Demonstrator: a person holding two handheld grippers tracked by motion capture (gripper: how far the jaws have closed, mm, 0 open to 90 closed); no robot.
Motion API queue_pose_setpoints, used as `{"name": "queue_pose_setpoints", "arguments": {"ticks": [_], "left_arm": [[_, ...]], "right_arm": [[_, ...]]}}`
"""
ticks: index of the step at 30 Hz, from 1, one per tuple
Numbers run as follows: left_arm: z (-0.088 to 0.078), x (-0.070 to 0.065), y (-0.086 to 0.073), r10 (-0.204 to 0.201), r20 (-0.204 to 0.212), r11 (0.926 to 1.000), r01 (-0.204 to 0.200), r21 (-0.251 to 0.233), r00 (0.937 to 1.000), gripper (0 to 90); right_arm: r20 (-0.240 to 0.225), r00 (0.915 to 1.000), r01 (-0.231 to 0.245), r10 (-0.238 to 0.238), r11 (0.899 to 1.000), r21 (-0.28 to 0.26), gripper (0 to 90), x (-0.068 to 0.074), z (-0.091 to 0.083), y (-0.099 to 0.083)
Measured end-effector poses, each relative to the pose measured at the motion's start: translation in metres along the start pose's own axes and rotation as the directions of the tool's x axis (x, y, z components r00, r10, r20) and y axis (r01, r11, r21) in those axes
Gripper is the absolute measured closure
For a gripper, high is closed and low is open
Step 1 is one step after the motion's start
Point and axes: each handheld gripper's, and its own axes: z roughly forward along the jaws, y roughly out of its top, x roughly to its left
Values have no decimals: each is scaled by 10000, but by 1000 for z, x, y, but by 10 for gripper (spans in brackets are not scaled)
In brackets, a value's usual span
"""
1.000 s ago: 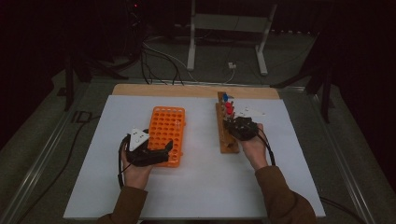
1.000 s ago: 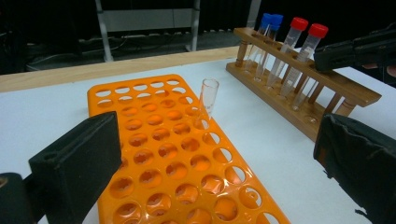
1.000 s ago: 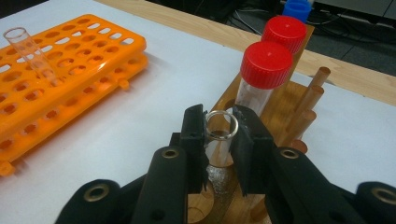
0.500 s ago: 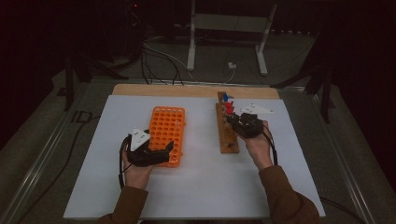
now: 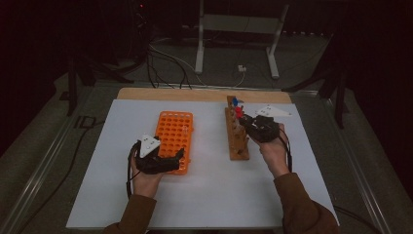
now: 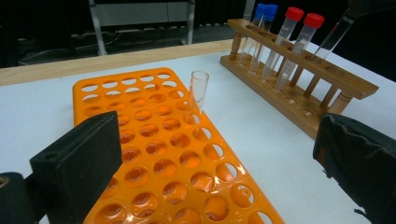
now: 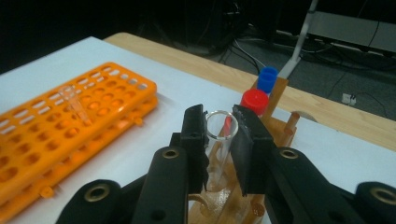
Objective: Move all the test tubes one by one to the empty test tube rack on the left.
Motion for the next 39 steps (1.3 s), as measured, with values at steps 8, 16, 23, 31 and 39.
{"name": "queue_pose_setpoints", "arguments": {"ticks": [8,16,23,31,39], "left_arm": [[7,-13,8,384,190,9993,-384,-30,9991,18],[14,-28,22,615,522,9977,-599,-318,9967,30],[27,-39,28,850,686,9960,-830,-317,9940,58],[45,-54,31,1041,1255,9946,-1027,-180,9866,101],[57,-72,36,1768,1606,9841,-1769,-141,9710,222]], "right_arm": [[-170,9998,42,-45,9998,-192,760,2,-10,8],[-672,9977,80,-88,9999,-119,760,13,-12,9],[-1383,9903,135,-127,9999,53,760,30,-7,8],[-1933,9796,595,-556,9981,143,758,54,-3,10],[-2286,9713,735,-662,9970,237,757,66,-2,11]]}}
